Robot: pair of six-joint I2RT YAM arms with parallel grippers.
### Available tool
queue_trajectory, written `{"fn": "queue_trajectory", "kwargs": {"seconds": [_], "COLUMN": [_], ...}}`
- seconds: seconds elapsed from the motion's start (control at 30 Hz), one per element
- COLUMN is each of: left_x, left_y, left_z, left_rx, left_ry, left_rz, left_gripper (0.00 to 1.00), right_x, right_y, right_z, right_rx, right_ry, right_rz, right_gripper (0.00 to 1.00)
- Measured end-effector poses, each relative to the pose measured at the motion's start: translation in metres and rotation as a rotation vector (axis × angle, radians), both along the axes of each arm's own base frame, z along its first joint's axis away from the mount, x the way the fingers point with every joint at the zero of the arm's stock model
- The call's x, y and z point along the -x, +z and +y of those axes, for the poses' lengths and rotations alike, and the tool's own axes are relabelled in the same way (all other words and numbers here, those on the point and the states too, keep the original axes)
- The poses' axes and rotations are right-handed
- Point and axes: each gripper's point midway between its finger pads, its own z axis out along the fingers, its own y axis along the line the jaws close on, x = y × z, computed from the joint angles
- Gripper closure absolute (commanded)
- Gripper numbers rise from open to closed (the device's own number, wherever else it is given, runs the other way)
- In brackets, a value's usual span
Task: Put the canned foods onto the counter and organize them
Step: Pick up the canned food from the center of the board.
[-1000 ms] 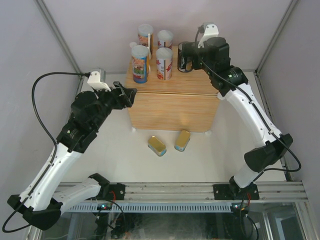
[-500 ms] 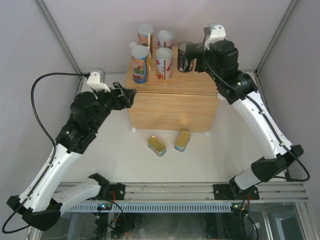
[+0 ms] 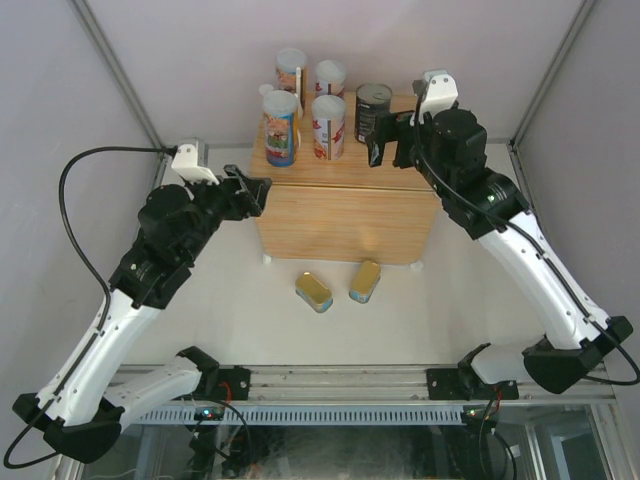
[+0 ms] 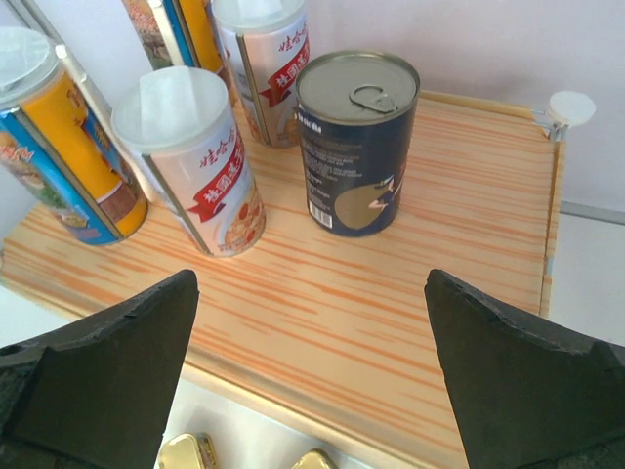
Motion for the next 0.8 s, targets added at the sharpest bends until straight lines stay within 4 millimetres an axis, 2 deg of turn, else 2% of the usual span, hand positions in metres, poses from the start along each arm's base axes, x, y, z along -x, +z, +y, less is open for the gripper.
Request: {"fn": "queue_trajectory", "kwargs": {"seconds": [0.3,0.53,0.63,0.8], "left_x": [0.000,0.002,0.004,0.010], "left_y": [0.000,0.002,0.005,0.012], "left_z": [0.000,0.001,0.003,0.010], "left_rx": [0.001,0.004,0.008,0.020], "left_ry": [0.000,0.000,0.002,0.019], "left_rz": [-0.001,-0.006,-0.013,-0.034], "left_gripper": [0.24,0.24,0.24,0.24], "right_x": [0.036,0.061,0.077,0.109], "right_y": [0.003,0.002,-0.007,-0.039], "right_z": [-0.003,0.011,0.022,0.044], "right_rx": [0.005,0.039,0.063,0.116], "right_ry": [0.013,0.057,0.105,0.210], "right_rz": [-0.036,-0.057,-0.054,-0.025], "right_gripper": [0.02,0.03,0.03,0.03]}}
